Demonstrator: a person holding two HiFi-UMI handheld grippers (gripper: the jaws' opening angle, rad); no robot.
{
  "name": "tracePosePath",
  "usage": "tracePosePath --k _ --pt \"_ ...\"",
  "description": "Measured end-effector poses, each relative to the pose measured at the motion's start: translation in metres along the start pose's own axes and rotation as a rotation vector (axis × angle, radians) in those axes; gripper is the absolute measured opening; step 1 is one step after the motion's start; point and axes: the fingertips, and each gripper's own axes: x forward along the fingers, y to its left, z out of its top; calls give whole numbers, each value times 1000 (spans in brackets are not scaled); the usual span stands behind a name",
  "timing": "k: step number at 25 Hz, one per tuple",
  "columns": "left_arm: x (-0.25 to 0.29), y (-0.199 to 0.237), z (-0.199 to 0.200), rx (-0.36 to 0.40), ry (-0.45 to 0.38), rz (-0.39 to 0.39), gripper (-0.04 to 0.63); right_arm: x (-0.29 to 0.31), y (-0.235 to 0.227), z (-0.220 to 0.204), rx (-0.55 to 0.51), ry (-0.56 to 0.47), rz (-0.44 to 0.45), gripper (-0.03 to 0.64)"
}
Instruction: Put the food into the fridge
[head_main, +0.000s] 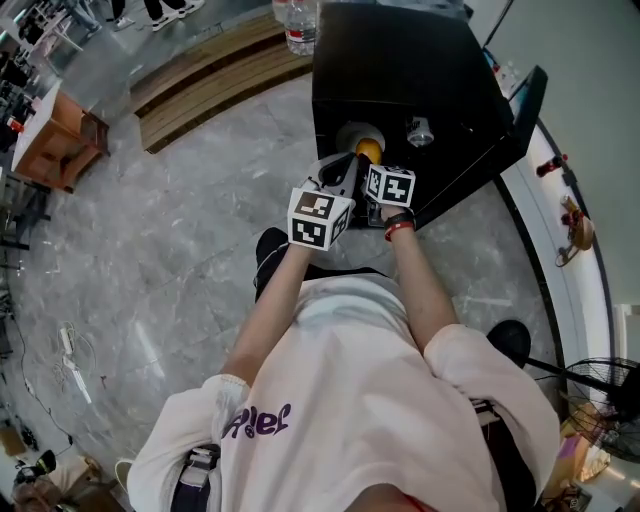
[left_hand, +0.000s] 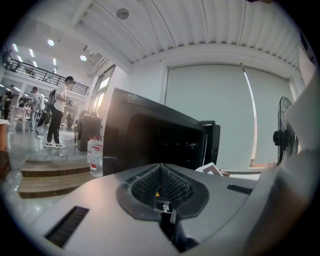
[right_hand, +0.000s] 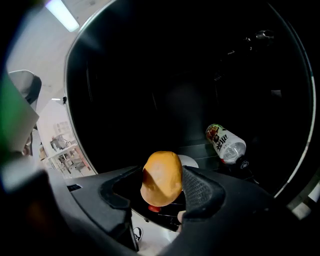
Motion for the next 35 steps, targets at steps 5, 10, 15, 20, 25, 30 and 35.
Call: tracePosePath --k 5,10,15,20,25,30,35 --pt "2 5 -5 -12 -4 -7 17 21 1 -1 -15 9 -3 265" --pt "6 11 -7 -21 -12 -9 17 46 -1 -4 -39 15 10 264" --pt "7 15 -8 -23 -21 -6 17 59 -6 -2 -62 21 -1 264" --pt "5 20 -9 -26 -21 1 18 74 -11 0 -86 37 -15 265" --pt "3 24 -8 -29 -24 6 17 89 -17 -1 -94 57 -31 265" --pt "0 29 -11 -34 -19 19 18 103 -18 3 -110 67 -33 265" --pt "-7 39 -16 -56 -19 38 18 113 -15 8 -119 64 -28 265"
